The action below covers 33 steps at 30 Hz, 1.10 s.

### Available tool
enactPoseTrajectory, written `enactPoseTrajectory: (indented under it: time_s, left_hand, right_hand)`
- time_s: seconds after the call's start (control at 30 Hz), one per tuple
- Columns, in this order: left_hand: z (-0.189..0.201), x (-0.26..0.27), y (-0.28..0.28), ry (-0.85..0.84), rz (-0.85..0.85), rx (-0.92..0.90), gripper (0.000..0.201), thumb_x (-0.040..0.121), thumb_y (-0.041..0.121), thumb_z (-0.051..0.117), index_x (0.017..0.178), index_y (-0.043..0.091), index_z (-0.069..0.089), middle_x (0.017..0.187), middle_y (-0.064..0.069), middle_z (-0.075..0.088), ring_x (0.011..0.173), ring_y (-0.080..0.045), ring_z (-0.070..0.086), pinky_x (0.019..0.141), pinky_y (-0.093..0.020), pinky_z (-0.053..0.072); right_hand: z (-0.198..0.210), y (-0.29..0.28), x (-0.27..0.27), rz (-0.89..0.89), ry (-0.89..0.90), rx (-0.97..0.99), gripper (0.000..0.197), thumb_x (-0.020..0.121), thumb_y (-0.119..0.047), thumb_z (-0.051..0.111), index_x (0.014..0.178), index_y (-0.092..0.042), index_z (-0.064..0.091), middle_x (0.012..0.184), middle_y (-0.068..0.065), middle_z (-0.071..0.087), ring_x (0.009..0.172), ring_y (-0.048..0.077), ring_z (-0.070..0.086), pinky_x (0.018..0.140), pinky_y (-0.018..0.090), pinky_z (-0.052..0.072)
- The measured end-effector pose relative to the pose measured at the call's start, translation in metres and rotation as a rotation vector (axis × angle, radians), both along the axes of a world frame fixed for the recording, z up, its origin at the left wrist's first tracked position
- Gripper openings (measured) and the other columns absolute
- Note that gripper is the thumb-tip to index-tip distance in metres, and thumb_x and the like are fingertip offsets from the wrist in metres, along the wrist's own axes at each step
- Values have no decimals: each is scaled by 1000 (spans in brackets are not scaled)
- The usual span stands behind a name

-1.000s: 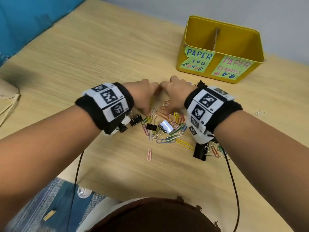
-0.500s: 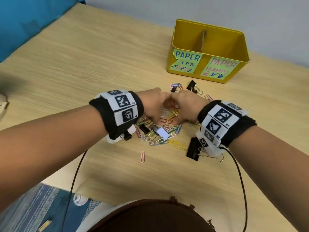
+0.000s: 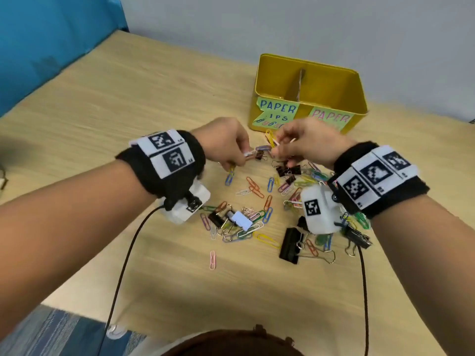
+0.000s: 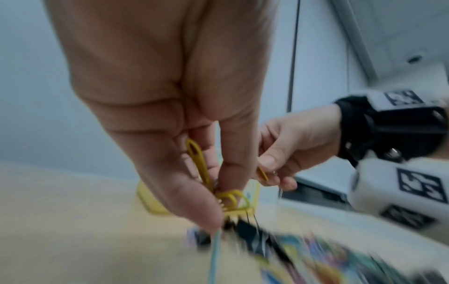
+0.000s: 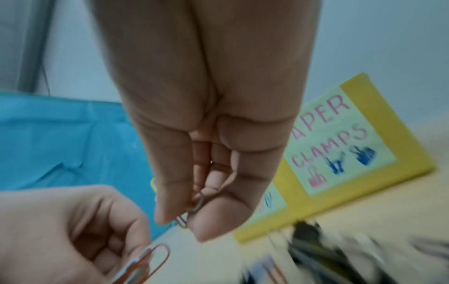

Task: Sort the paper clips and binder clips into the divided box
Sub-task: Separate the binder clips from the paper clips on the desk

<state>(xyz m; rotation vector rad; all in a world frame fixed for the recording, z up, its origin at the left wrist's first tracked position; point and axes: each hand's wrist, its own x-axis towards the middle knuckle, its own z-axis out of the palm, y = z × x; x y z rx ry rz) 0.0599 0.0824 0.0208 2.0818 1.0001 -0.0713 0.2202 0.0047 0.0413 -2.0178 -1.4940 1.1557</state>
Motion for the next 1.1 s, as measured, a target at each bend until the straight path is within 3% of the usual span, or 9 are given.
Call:
enactPoseTrajectory:
  time_s: [0.27,0.33,0.37,0.43,0.5,0.7,0.8,0.97,1.1]
  left_hand:
    - [68,62,55,-327,226,230,20,71,5,74,63,17,60,60,0,57,40,-2,56,62,-28,58]
    - [69,70,55,-247,175,298,17,71,17,77,86,14,70,72,1,62,62,-9,60,74,-29,54]
    - [65,71,55,-182,134,356,31,71,23,76,100,15,70,84,1,64,75,-13,60,78,-27,49]
    - [60,60,46,-117,68,463,40,73,29,74,111,19,66,98,0,63,89,-15,56,78,-23,40]
    - [50,35,34,-74,-6,477,32,74,26,73,104,19,67,91,-1,61,86,-21,56,73,-23,36]
    - [15,-43,-4,512,-363,59,31,66,38,77,89,22,62,78,4,64,73,-17,60,70,-33,48]
    - [-5,-59,-17,539,-346,45,35,63,36,80,85,21,56,73,10,55,65,-8,48,59,-27,38]
    - [-23,-69,-16,477,-252,78,21,68,16,75,84,17,62,70,3,58,69,-18,55,59,-25,41]
    - [-20,-62,3,388,-151,137,18,73,10,72,89,15,67,68,5,56,72,-20,59,63,-27,43]
  right_hand:
    - [49,73,26,-407,-138,364,25,77,-10,71,62,-19,54,63,4,59,65,27,65,80,46,58]
    - [47,76,25,-335,-234,275,8,76,-20,73,76,-17,66,82,10,69,86,28,70,88,43,56]
    - [47,73,24,-299,-314,233,20,76,-25,74,92,-14,70,95,10,71,95,26,68,92,38,54]
    - [44,58,21,-259,-441,244,36,80,-30,70,113,-15,66,104,4,67,98,19,62,86,25,48]
    - [41,34,15,-211,-479,288,25,85,-27,65,106,-15,67,93,-1,60,88,13,55,73,18,43]
    - [11,-14,0,117,-611,-206,22,85,-26,64,98,-10,70,74,1,61,78,21,57,52,22,40]
    - [-4,-12,-12,230,-572,-199,29,88,-18,58,116,-16,65,105,6,66,88,20,54,70,24,42]
    - [-4,-5,-31,239,-449,-22,24,87,-7,53,103,-15,68,83,-2,57,61,7,47,50,9,36]
    - [-4,-1,-38,248,-502,-79,18,88,-5,50,89,-16,64,63,-8,50,54,2,41,42,10,34]
